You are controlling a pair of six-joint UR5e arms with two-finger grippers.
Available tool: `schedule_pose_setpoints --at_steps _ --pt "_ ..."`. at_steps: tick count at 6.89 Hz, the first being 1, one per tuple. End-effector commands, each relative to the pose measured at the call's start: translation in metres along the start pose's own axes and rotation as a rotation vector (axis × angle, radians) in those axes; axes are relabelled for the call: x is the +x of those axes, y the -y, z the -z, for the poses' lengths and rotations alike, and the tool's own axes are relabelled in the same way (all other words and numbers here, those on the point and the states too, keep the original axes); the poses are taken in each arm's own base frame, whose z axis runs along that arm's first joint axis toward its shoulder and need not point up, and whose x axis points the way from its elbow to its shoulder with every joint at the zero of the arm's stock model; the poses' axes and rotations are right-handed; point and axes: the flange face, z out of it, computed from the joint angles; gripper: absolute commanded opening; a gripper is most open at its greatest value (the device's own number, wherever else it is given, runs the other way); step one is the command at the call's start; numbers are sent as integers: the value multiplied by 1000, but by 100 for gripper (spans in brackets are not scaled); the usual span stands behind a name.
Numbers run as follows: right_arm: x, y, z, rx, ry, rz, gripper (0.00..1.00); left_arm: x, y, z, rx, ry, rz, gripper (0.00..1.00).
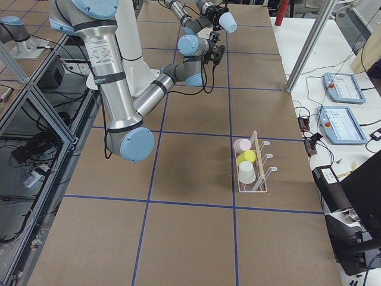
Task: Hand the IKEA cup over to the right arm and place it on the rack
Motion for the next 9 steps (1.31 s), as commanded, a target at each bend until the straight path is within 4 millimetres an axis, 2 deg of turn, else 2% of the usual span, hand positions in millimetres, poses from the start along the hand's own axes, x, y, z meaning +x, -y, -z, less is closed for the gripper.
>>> schedule_pose_setpoints --at_steps 1,4,7,9 --pt "-1 -5 -4 9 15 -33 100 -1 -6 -3 -11 -19 19 0" --pt "1 -18 -12 29 43 -40 100 -2 -9 -3 -13 -25 43 0" --pt "10 -35 -19 10 149 -53 100 0 -11 -9 -16 -29 43 0" --pt "4 -40 -18 27 188 -111 100 3 -14 -19 -23 -37 56 0"
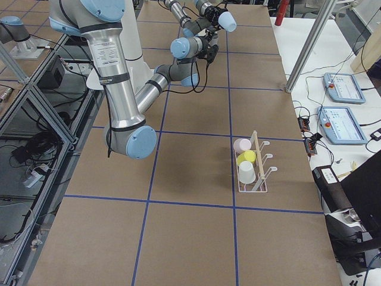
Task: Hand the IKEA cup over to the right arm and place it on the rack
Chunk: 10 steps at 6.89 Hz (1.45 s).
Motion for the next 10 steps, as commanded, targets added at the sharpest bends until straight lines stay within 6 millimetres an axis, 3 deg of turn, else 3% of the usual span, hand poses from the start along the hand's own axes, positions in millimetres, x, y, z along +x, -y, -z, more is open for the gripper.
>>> schedule_pose_setpoints --at_steps 1,3,8,10 --pt "-11 -7 -6 6 42 -31 100 0 -9 -12 -15 -7 20 0" --pt "-18 -7 -9 23 69 -31 100 2 -22 -26 -35 -10 32 0" --pt "-28 -6 -10 60 115 -30 100 -9 -33 -30 -51 9 43 0" --pt "-28 -4 -10 68 119 -31 100 -4 -38 -38 -49 11 43 0"
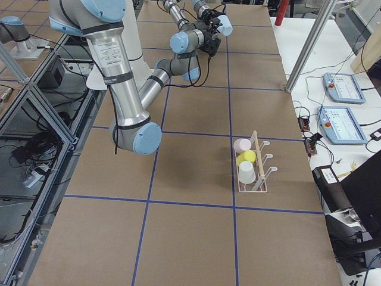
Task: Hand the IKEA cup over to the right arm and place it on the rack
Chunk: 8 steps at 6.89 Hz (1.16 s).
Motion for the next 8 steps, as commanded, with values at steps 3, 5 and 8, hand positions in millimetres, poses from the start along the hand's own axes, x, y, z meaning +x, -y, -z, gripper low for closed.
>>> schedule_pose_setpoints --at_steps 3,5,8 --pt "-1 1 0 5 5 -1 100 -1 -13 -11 -10 9 5 0" --pt "-1 2 0 14 9 -1 100 -8 -19 -12 -18 16 9 0" --pt "-1 2 0 16 9 -1 100 -8 -29 -15 -37 9 17 0"
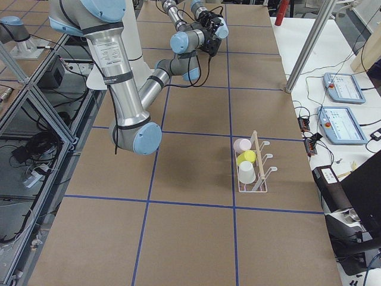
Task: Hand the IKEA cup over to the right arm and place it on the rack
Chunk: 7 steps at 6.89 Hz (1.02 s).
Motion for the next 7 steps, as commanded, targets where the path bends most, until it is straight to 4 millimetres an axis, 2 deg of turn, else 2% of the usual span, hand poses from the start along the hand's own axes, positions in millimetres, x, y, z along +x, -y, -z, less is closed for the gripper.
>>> schedule_pose_setpoints --at_steps 1,5,7 --pt "0 0 0 4 2 0 100 -2 -8 -2 -14 -2 8 0" --pt "0 1 -1 5 1 0 100 -3 -18 -7 -31 -6 18 0" --pt "0 0 -1 4 2 -1 93 -9 -22 -8 -38 0 25 0"
